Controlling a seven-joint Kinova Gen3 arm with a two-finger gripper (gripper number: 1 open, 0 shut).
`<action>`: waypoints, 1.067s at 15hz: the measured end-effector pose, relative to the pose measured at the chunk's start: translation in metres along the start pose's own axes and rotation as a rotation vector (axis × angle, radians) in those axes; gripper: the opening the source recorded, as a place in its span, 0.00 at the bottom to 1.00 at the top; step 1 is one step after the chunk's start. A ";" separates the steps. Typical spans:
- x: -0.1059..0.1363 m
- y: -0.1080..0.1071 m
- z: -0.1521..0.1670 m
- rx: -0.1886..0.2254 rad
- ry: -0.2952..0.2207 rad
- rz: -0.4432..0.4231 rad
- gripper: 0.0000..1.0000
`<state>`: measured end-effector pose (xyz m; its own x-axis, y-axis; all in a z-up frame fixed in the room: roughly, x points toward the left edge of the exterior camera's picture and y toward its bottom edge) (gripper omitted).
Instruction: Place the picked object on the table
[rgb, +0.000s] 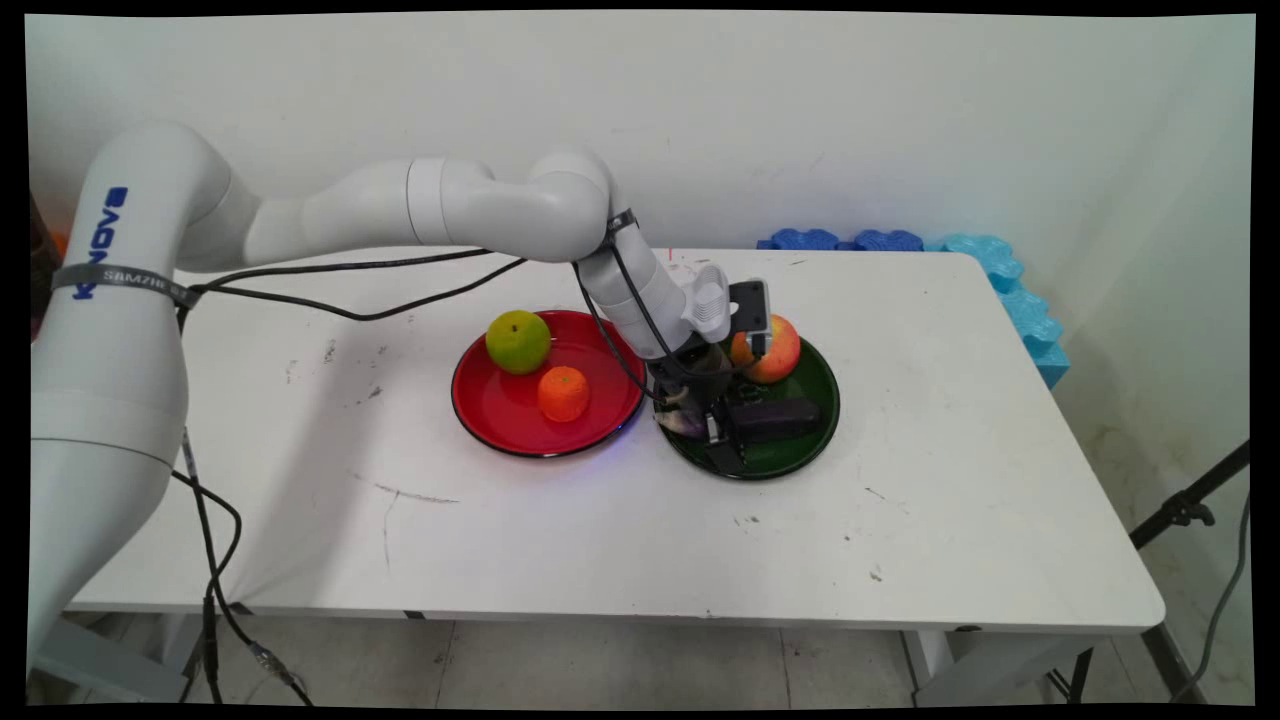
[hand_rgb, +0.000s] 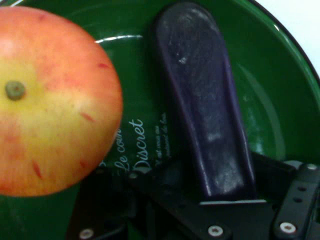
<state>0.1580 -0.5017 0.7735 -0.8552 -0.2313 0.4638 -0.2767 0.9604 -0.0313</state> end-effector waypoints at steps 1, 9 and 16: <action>0.002 0.001 -0.001 -0.003 0.004 0.004 0.00; 0.019 0.019 -0.042 0.020 0.022 0.018 0.00; 0.033 0.046 -0.107 0.050 0.033 -0.007 0.00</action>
<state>0.1638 -0.4484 0.8826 -0.8386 -0.2321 0.4929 -0.3051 0.9496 -0.0720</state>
